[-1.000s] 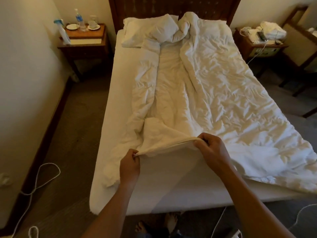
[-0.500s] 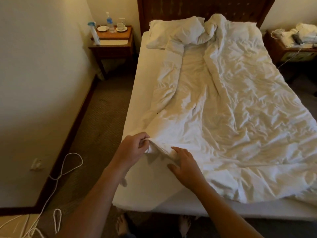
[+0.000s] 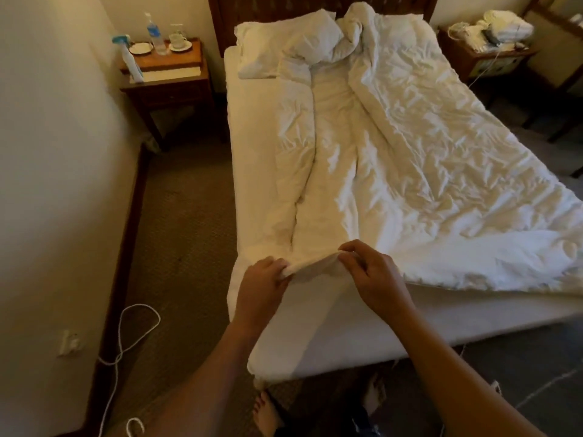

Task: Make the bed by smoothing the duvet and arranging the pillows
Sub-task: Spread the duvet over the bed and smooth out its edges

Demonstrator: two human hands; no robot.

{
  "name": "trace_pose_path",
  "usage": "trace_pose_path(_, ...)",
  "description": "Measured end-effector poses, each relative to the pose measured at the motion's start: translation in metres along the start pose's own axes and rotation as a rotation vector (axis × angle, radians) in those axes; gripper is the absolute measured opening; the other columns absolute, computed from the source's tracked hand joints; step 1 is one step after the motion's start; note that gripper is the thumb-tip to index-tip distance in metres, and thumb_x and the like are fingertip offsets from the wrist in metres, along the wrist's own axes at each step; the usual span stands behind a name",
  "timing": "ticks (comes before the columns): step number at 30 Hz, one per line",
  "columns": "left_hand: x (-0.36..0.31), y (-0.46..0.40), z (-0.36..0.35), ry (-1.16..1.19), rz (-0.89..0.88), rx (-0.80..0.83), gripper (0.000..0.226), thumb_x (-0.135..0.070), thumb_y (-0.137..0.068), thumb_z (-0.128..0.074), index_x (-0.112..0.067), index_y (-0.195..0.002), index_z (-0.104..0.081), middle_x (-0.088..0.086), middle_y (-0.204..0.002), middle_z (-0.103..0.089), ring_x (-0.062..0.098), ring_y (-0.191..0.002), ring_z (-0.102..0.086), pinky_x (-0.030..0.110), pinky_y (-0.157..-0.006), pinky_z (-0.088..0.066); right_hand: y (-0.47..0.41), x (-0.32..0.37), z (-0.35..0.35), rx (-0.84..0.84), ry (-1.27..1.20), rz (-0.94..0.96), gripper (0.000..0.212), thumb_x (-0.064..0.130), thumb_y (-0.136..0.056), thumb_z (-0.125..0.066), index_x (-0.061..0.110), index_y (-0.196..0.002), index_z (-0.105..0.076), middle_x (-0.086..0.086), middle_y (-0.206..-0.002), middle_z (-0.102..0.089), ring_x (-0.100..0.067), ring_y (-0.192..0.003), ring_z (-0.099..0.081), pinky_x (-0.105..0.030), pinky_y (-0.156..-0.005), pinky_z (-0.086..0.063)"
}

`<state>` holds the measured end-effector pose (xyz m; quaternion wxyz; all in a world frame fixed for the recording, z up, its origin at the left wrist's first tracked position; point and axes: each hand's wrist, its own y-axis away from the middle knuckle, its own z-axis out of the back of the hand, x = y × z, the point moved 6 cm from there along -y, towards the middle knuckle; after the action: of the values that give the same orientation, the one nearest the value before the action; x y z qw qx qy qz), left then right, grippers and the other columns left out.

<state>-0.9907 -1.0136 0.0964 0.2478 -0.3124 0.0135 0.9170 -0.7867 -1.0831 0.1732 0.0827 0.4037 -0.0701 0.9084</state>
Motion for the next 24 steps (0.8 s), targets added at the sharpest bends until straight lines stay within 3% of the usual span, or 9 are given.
trace_pose_path(2, 0.027, 0.010, -0.007, -0.086, 0.158, -0.098, 0.019, -0.015, -0.086, -0.063, -0.020, -0.104, -0.069, 0.002, -0.098, -0.064, 0.025, -0.089, -0.059, 0.041, -0.073, -0.050, 0.008, 0.002, 0.003, -0.041, -0.009, -0.021, 0.011, 0.035, -0.100, -0.055, 0.029, -0.094, -0.063, 0.016, -0.068, -0.061, -0.005, -0.061, -0.058, -0.018, -0.052, -0.037)
trace_pose_path(5, 0.047, 0.017, -0.005, 0.256, 0.349, -0.205, 0.020, -0.010, -0.094, -0.056, -0.019, -0.106, -0.069, -0.002, -0.100, -0.066, 0.018, -0.095, -0.060, 0.038, -0.079, -0.052, 0.020, -0.004, 0.004, -0.145, -0.056, -0.060, 0.013, 0.027, -0.100, -0.055, 0.025, -0.089, -0.061, 0.011, -0.070, -0.059, -0.008, -0.067, -0.058, -0.018, -0.056, -0.039)
trace_pose_path(7, 0.050, 0.017, -0.005, 0.473, 0.389, -0.194, 0.021, -0.010, -0.099, -0.050, -0.023, -0.099, -0.068, -0.009, -0.092, -0.067, 0.006, -0.087, -0.062, 0.030, -0.074, -0.049, 0.030, -0.014, -0.005, -0.196, -0.067, -0.089, 0.016, 0.021, -0.101, -0.054, 0.023, -0.086, -0.059, 0.011, -0.074, -0.057, -0.008, -0.073, -0.055, -0.023, -0.061, -0.040)
trace_pose_path(9, 0.055, 0.019, -0.001, 0.521, 0.348, -0.185, 0.022, -0.013, -0.101, -0.048, -0.025, -0.094, -0.065, -0.013, -0.086, -0.065, -0.002, -0.079, -0.059, 0.023, -0.069, -0.045, 0.043, -0.027, -0.022, -0.211, -0.056, -0.126, 0.017, 0.018, -0.100, -0.053, 0.022, -0.085, -0.058, 0.011, -0.078, -0.056, -0.010, -0.078, -0.054, -0.029, -0.065, -0.042)
trace_pose_path(12, 0.060, 0.026, 0.014, 0.424, 0.196, -0.111, 0.018, -0.025, -0.098, -0.046, -0.024, -0.092, -0.063, -0.013, -0.080, -0.063, 0.000, -0.073, -0.058, 0.017, -0.064, -0.042, 0.064, -0.050, -0.051, -0.155, -0.049, -0.193, 0.017, 0.019, -0.101, -0.051, 0.025, -0.086, -0.056, 0.010, -0.078, -0.055, -0.009, -0.075, -0.054, -0.036, -0.064, -0.044)
trace_pose_path(15, 0.066, 0.037, 0.023, 0.226, 0.099, 0.103, 0.016, -0.030, -0.097, -0.051, -0.030, -0.087, -0.063, -0.008, -0.069, -0.063, 0.004, -0.061, -0.059, 0.021, -0.052, -0.039, 0.080, -0.072, -0.071, -0.082, 0.003, -0.242, 0.015, 0.021, -0.102, -0.050, 0.023, -0.089, -0.057, 0.009, -0.078, -0.057, -0.009, -0.073, -0.055, -0.042, -0.065, -0.048)
trace_pose_path(19, 0.080, 0.057, 0.035, -0.219, -0.096, 0.166, 0.038, -0.051, -0.090, -0.045, -0.024, -0.089, -0.072, -0.001, -0.065, -0.068, 0.020, -0.059, -0.064, 0.029, -0.050, -0.041, 0.097, -0.078, -0.091, 0.016, 0.058, -0.168, 0.015, 0.020, -0.102, -0.049, 0.021, -0.089, -0.058, 0.010, -0.075, -0.057, -0.005, -0.070, -0.053, -0.037, -0.064, -0.042)
trace_pose_path(24, 0.104, 0.098, 0.018, -0.345, -0.200, 0.249, 0.050, -0.063, -0.086, -0.034, -0.026, -0.082, -0.067, -0.002, -0.058, -0.062, 0.021, -0.056, -0.062, 0.032, -0.049, -0.045, 0.127, -0.095, -0.127, 0.183, 0.133, -0.092, 0.015, 0.025, -0.103, -0.045, 0.025, -0.093, -0.056, 0.017, -0.076, -0.053, 0.001, -0.070, -0.049, -0.031, -0.066, -0.036)
